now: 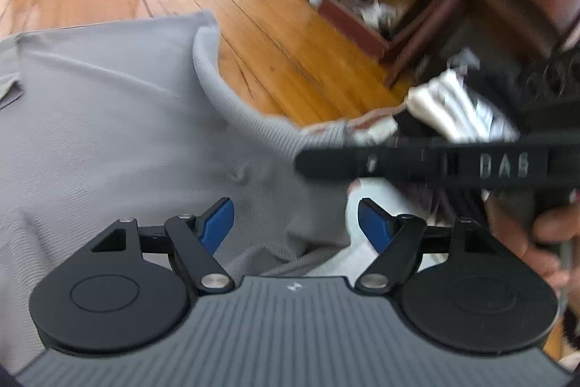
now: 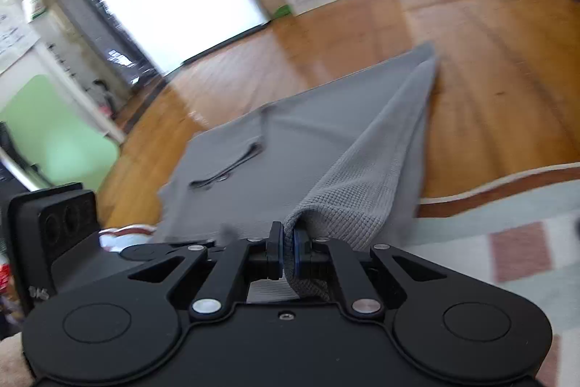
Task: Fold clothes
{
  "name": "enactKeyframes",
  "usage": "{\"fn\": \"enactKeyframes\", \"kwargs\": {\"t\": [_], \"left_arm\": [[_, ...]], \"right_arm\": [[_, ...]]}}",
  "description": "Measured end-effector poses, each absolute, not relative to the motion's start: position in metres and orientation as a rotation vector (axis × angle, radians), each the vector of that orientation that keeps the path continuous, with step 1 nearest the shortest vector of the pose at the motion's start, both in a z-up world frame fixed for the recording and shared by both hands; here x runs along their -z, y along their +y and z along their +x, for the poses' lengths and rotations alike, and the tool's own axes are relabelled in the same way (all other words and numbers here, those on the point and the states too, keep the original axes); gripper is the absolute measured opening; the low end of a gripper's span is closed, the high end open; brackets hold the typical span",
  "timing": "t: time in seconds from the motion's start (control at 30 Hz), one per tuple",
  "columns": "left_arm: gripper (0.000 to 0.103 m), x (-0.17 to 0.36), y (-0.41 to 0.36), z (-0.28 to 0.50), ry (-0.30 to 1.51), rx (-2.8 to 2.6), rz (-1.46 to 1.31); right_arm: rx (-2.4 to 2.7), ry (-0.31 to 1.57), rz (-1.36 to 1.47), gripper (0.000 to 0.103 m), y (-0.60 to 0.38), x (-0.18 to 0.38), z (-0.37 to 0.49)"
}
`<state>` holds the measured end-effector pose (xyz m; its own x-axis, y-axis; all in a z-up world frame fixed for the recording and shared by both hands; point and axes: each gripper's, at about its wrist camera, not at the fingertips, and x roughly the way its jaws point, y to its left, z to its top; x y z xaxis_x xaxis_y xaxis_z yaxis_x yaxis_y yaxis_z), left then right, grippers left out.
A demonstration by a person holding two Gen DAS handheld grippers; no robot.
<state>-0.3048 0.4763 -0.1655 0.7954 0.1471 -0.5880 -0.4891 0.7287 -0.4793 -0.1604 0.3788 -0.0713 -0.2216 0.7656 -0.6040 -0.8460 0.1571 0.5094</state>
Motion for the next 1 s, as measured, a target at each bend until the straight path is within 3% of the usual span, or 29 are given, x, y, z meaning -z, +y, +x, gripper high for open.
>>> {"fn": "enactKeyframes", "kwargs": {"t": [0.1,0.13,0.17,0.43,0.57,0.67,0.87,0.9,0.97,1.0], "left_arm": [[0.068,0.158,0.482,-0.327,0.533,-0.444,-0.667],[0.049,0.157,0.483,-0.337,0.538,-0.467,-0.669],[0.023,0.155,0.485,-0.346,0.544,-0.49,-0.67],[0.019,0.144,0.493,-0.422,0.587,-0.674,-0.683],[0.016,0.155,0.5,-0.456,0.619,-0.771,-0.731],[0.016,0.195,0.511,-0.473,0.665,-0.852,-0.858],[0.017,0.203,0.522,-0.471,0.702,-0.879,-0.87],[0.021,0.203,0.526,-0.472,0.711,-0.876,-0.868],[0.062,0.206,0.533,-0.472,0.748,-0.88,-0.852],[0.063,0.209,0.537,-0.47,0.774,-0.885,-0.837]], "right_arm": [[-1.603,1.016,-0.127,0.008,0.396,0.067,-0.176],[-1.644,1.008,-0.134,0.008,0.401,0.064,-0.181],[-1.684,1.001,-0.141,0.008,0.406,0.061,-0.187],[-1.97,0.979,-0.226,0.008,0.461,0.042,-0.262],[-1.915,1.042,-0.246,0.017,0.477,0.063,-0.288],[-1.757,0.963,-0.377,0.041,0.457,0.084,-0.295],[-1.595,0.883,-0.665,0.041,0.408,0.119,-0.295],[-1.609,0.86,-0.707,0.041,0.402,0.118,-0.3],[-1.668,0.82,-0.786,0.041,0.393,0.116,-0.315],[-1.7,0.792,-0.814,0.041,0.39,0.114,-0.324]]}}
